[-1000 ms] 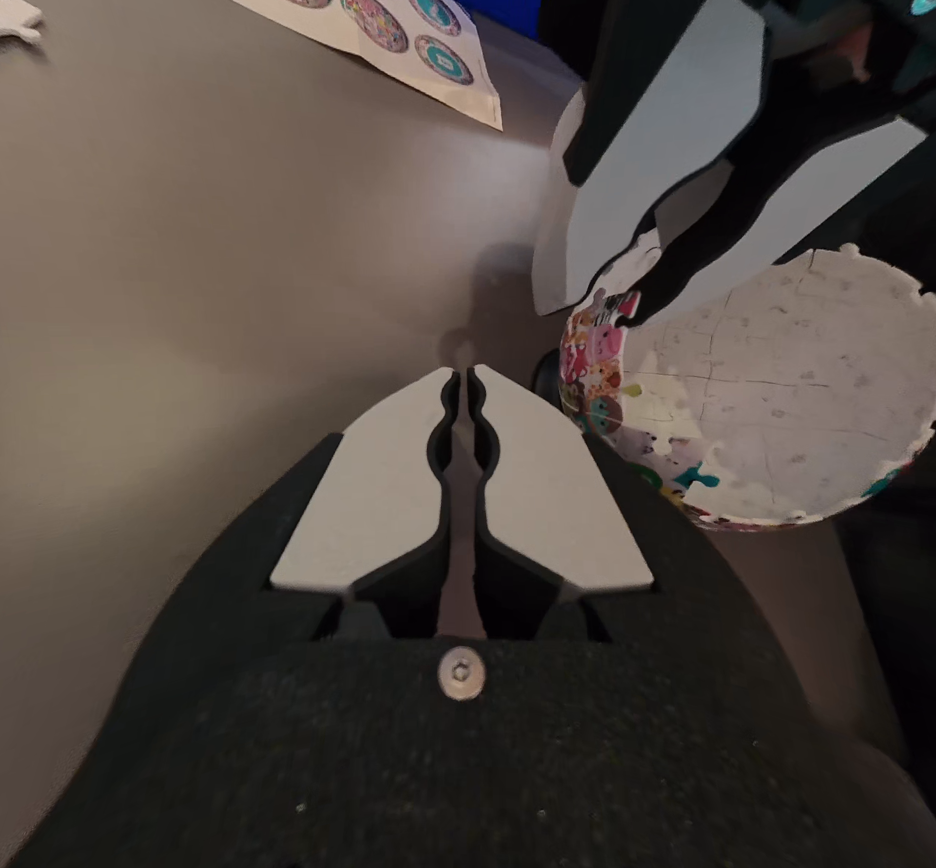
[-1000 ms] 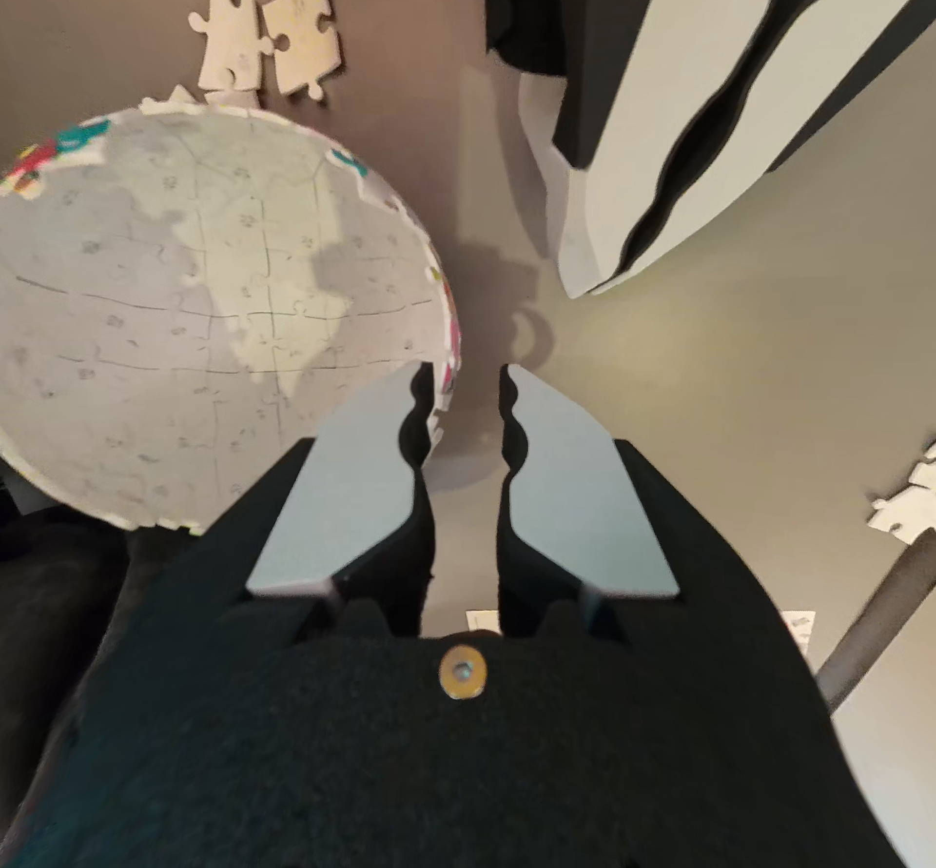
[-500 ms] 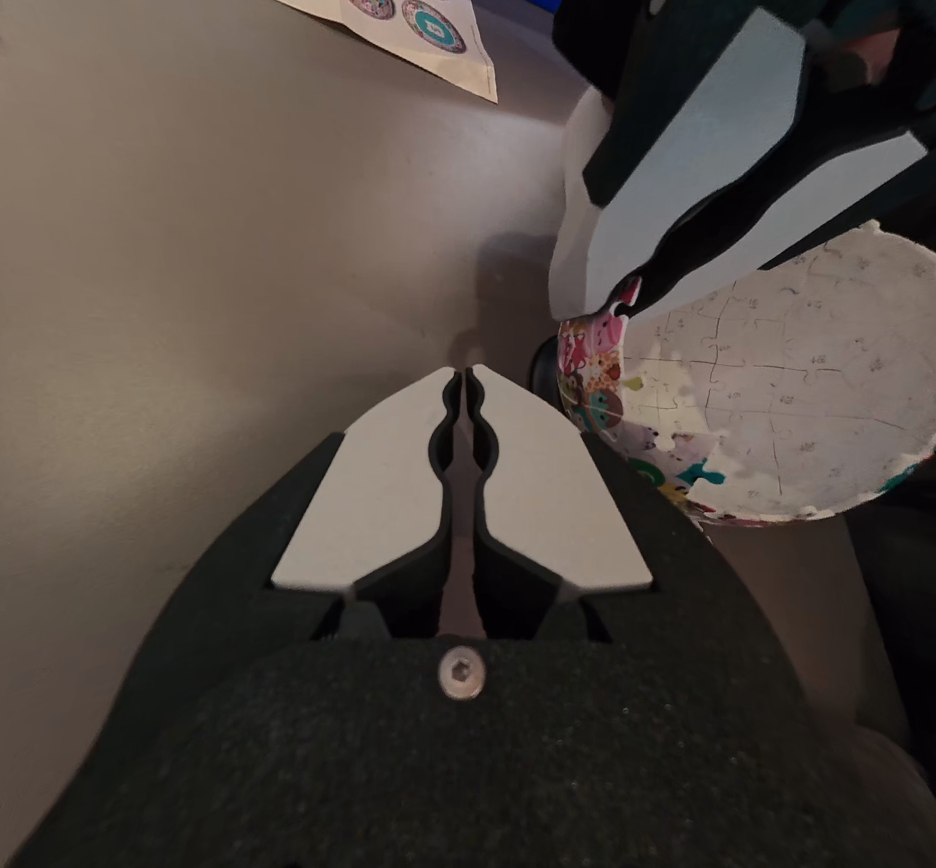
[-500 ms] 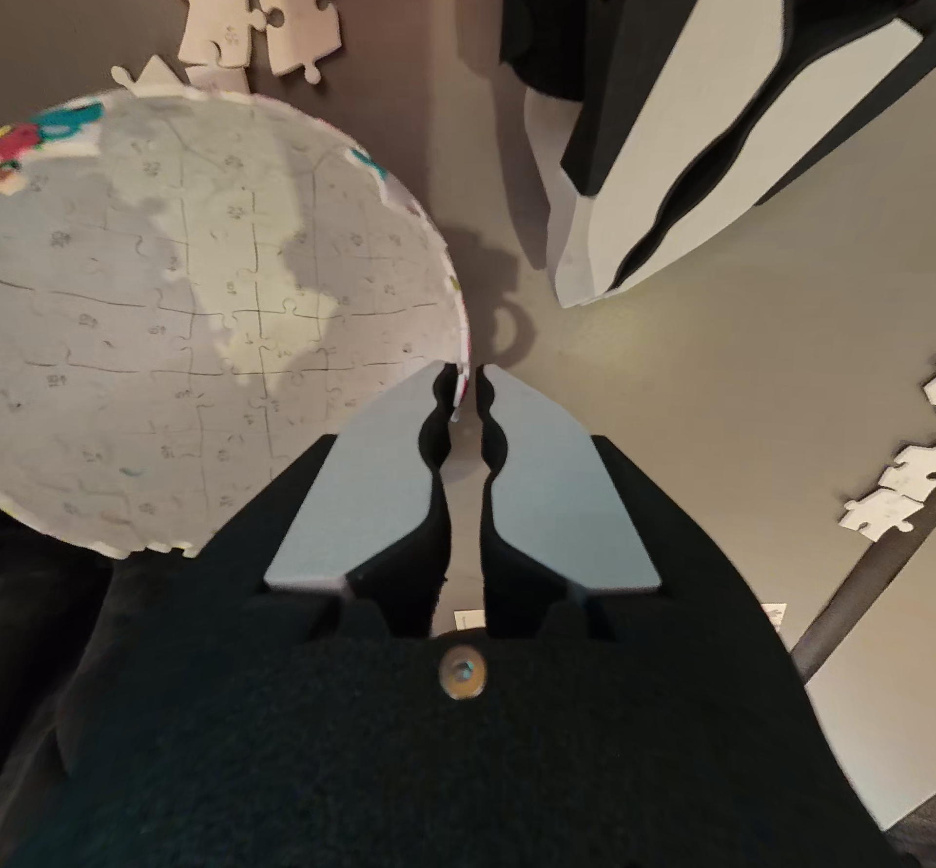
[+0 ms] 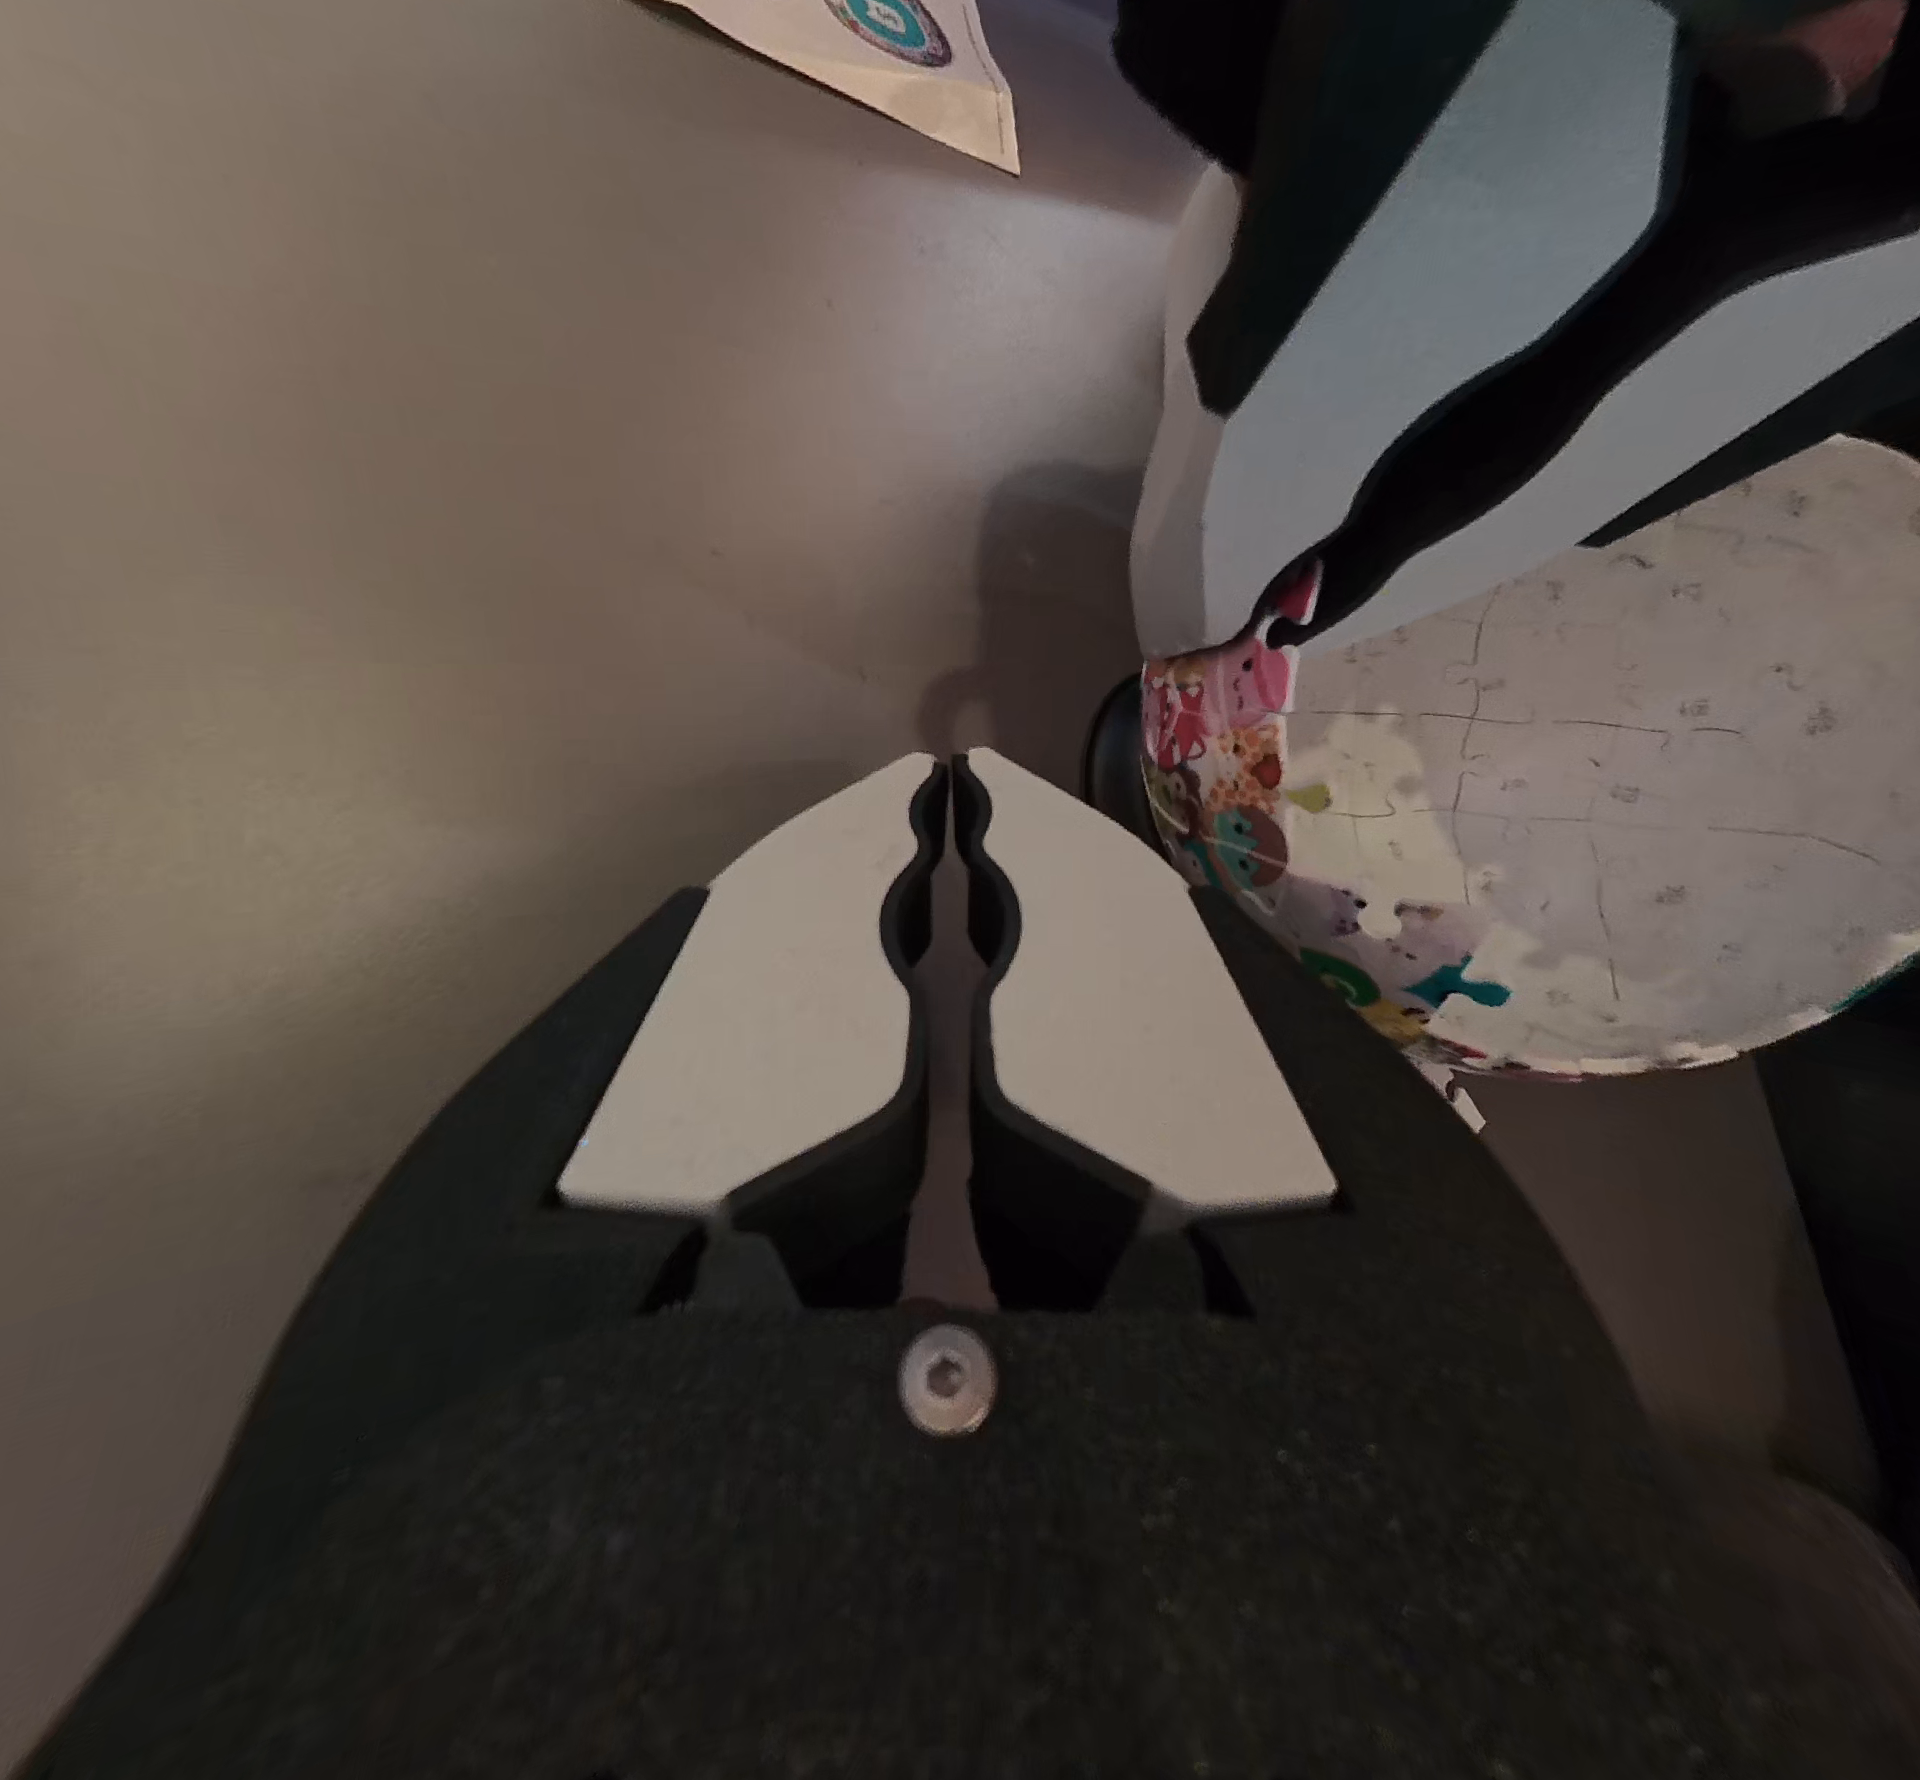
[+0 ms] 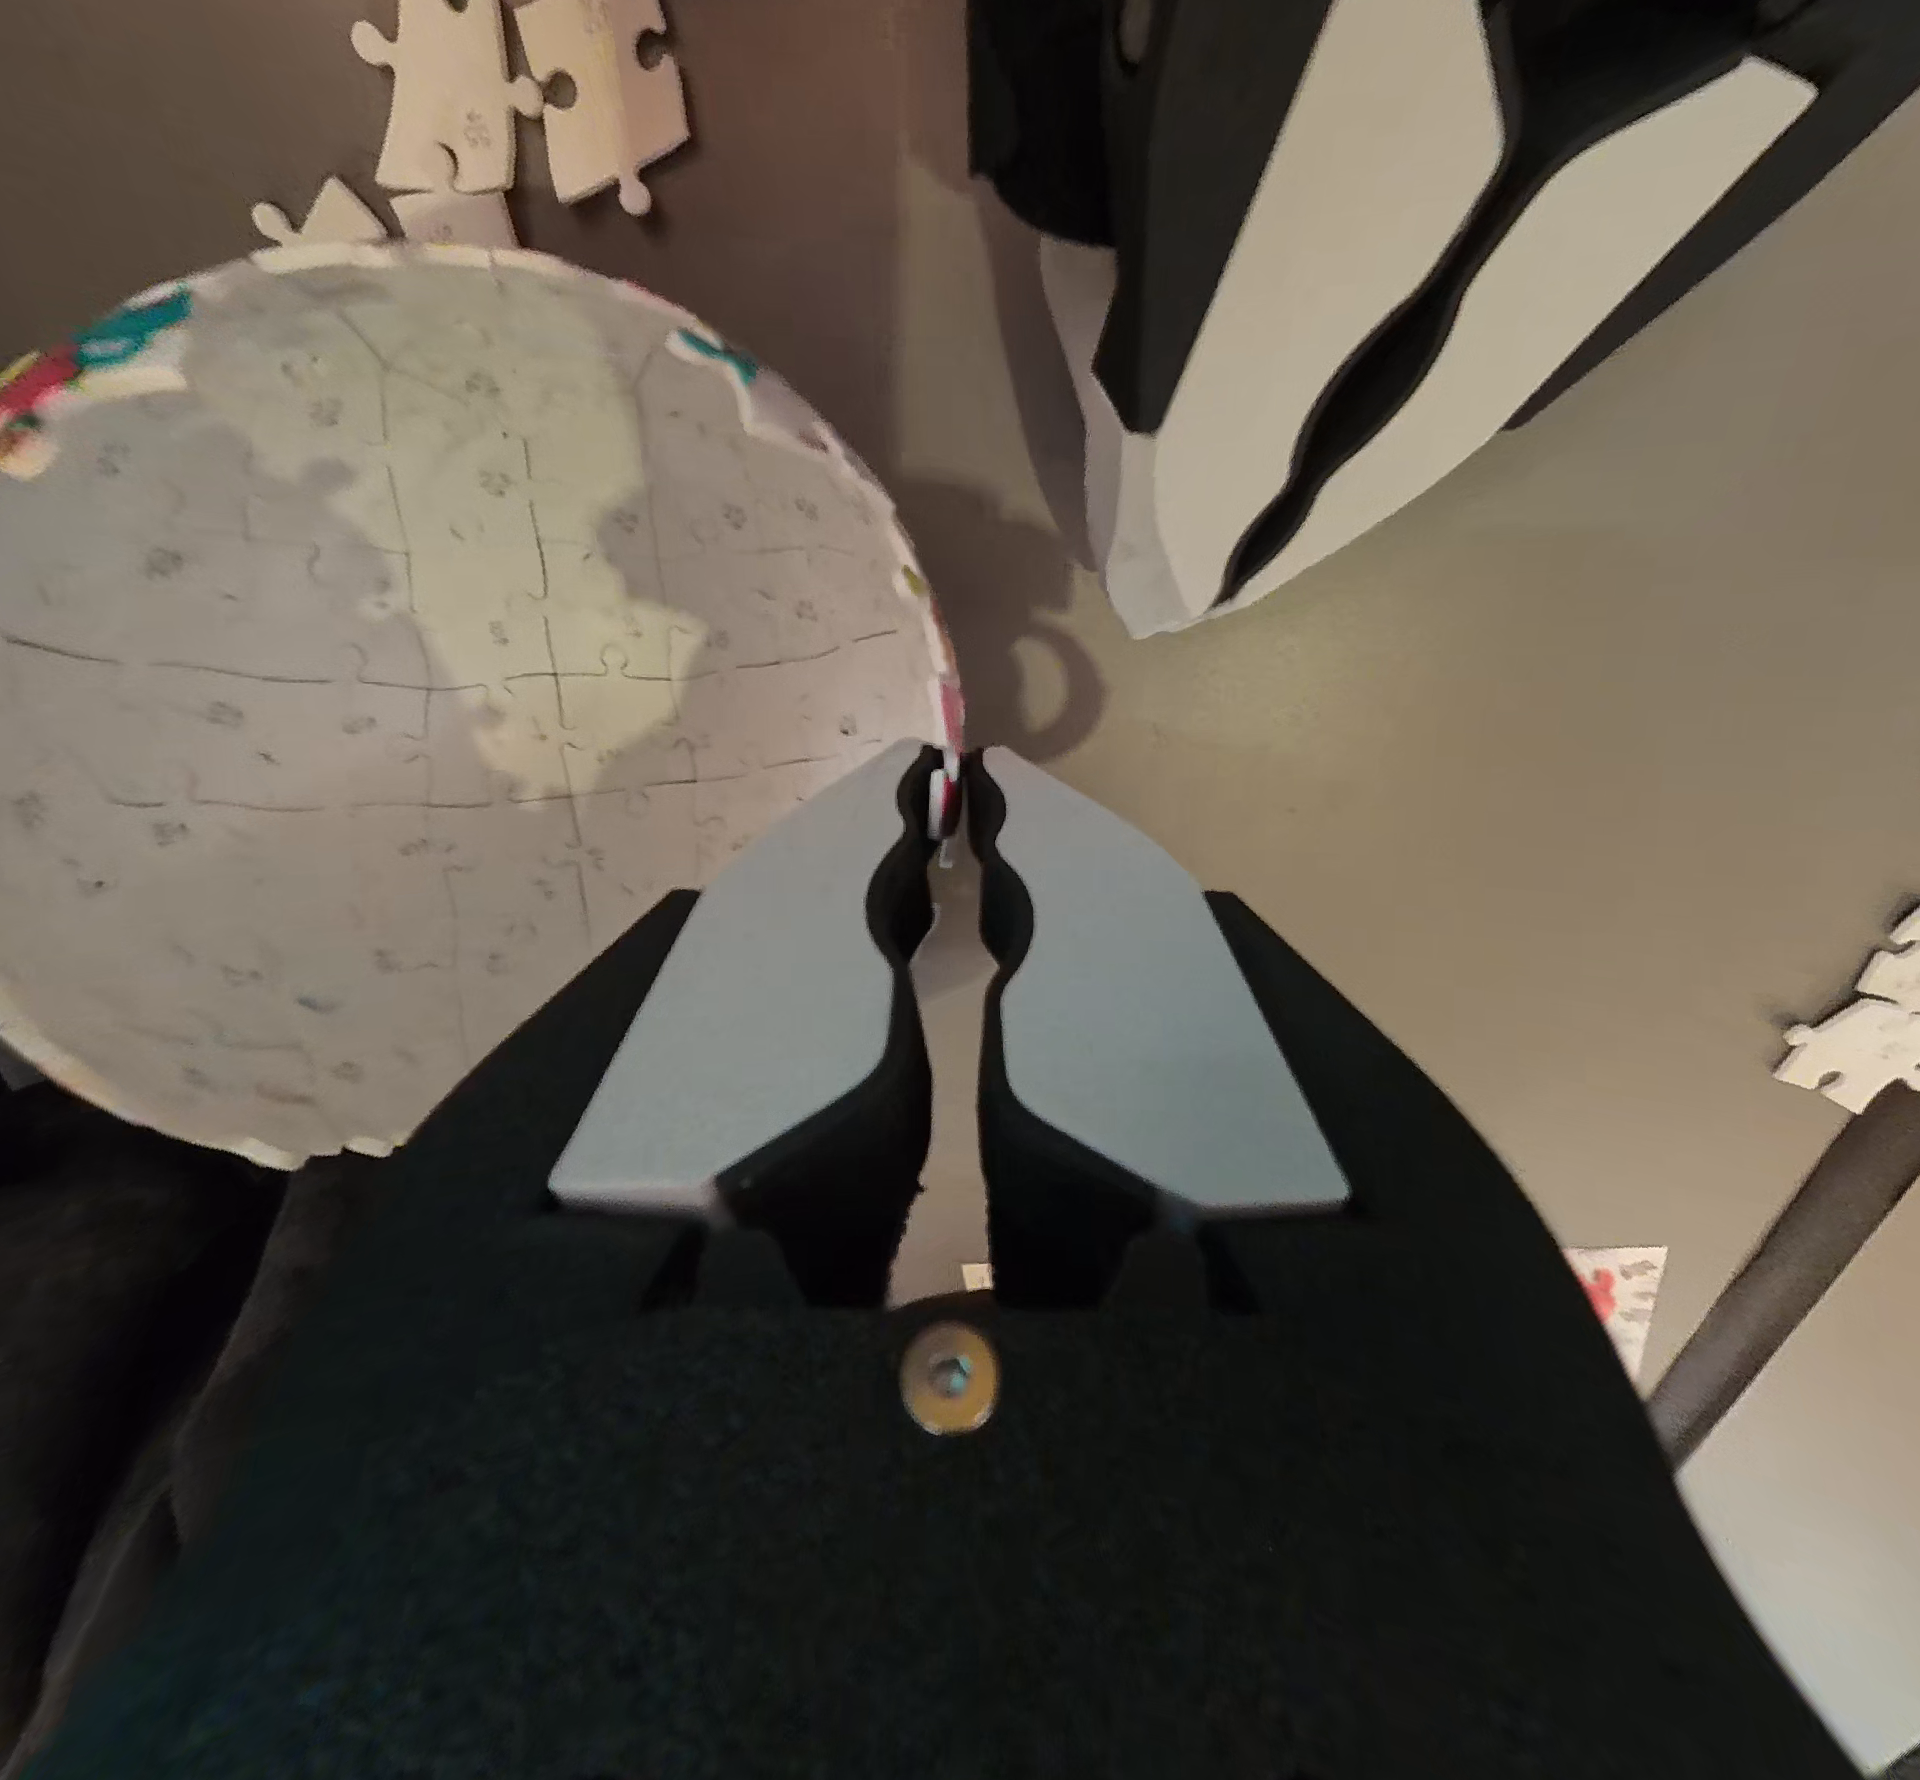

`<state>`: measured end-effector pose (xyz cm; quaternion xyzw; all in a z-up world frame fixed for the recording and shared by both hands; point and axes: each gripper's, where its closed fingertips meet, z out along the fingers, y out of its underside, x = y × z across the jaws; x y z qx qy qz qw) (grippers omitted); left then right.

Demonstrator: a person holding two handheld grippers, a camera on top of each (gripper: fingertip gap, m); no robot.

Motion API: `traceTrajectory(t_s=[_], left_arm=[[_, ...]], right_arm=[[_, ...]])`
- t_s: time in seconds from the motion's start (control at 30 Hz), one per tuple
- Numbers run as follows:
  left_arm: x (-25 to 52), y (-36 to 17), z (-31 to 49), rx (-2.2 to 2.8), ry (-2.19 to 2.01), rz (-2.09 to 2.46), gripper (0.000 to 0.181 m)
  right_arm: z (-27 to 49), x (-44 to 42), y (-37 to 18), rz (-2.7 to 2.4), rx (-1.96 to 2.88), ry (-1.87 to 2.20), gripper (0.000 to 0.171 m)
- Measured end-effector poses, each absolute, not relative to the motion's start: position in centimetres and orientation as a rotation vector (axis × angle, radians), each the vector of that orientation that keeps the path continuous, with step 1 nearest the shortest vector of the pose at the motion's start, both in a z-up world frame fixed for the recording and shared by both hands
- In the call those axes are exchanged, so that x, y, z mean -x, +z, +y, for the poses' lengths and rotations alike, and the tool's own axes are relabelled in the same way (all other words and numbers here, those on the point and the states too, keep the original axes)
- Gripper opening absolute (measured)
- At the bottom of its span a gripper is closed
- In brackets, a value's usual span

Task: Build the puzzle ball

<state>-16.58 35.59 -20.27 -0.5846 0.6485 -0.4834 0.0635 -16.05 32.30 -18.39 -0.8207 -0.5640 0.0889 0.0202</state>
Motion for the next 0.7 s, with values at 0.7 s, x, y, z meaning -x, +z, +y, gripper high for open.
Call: traceTrajectory(t_s=[0.7], left_arm=[[16.0,-19.8,33.8,1.688,-1.52,2.032,0.0]], right_arm=[[33.2,15.7,-16.5,-1.722,2.465,0.181,0.023]])
